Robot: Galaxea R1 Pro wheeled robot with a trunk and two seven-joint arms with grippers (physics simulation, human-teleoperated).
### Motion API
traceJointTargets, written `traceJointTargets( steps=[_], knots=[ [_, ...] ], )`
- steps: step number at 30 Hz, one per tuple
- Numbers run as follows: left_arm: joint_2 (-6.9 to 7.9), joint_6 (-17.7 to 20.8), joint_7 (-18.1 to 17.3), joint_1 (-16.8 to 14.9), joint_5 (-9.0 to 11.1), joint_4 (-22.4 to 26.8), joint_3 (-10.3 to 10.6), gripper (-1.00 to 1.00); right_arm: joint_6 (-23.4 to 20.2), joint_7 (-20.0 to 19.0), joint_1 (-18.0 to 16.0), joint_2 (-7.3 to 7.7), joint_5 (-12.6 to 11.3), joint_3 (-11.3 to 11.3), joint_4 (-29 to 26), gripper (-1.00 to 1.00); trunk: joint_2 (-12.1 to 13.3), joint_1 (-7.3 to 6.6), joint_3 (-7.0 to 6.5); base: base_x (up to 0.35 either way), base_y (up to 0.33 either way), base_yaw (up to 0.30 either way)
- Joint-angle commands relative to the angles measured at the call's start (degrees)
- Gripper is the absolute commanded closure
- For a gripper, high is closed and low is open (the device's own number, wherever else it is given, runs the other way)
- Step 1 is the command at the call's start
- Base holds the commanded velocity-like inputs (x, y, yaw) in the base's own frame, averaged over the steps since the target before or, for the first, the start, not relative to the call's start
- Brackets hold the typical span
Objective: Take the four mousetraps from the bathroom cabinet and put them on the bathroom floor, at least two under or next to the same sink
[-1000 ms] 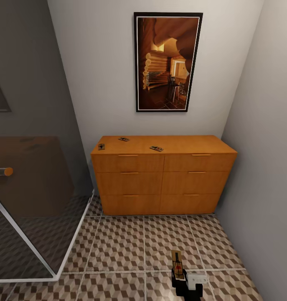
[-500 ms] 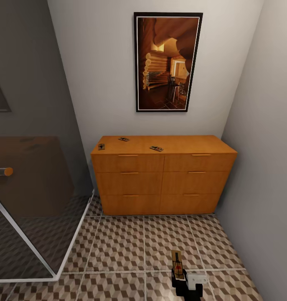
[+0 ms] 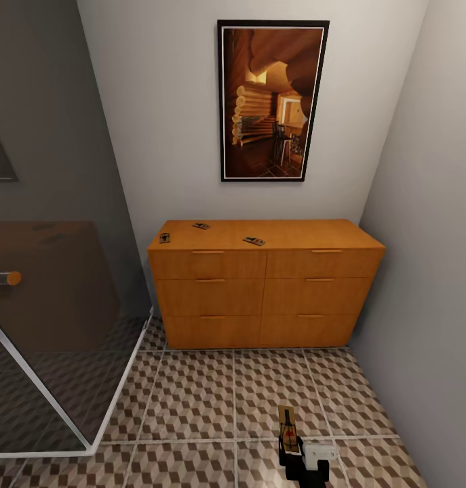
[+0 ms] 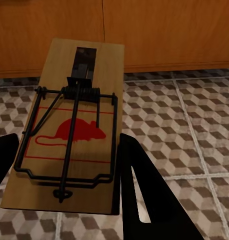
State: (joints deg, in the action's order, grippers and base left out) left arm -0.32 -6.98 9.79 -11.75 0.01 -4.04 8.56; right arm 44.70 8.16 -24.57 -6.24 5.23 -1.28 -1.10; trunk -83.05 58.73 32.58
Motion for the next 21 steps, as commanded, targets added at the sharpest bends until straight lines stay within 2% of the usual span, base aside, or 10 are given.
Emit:
traceJointTargets(
  steps=[1,21],
  knots=[
    [-0.03,-0.41,0.23,-0.10,-0.03,-0.26,0.40,-1.00,0.12,0.28,-0.04,-0.01,0.44,-0.13,0.05,1.00,-0.03,0.00,0.05,0.000,0.000,0.000],
    [-0.03,-0.41,0.23,-0.11,-0.03,-0.27,0.40,-1.00,0.12,0.28,-0.04,-0.01,0.45,-0.13,0.05,1.00,-0.03,0.00,0.05,0.000,0.000,0.000]
  ],
)
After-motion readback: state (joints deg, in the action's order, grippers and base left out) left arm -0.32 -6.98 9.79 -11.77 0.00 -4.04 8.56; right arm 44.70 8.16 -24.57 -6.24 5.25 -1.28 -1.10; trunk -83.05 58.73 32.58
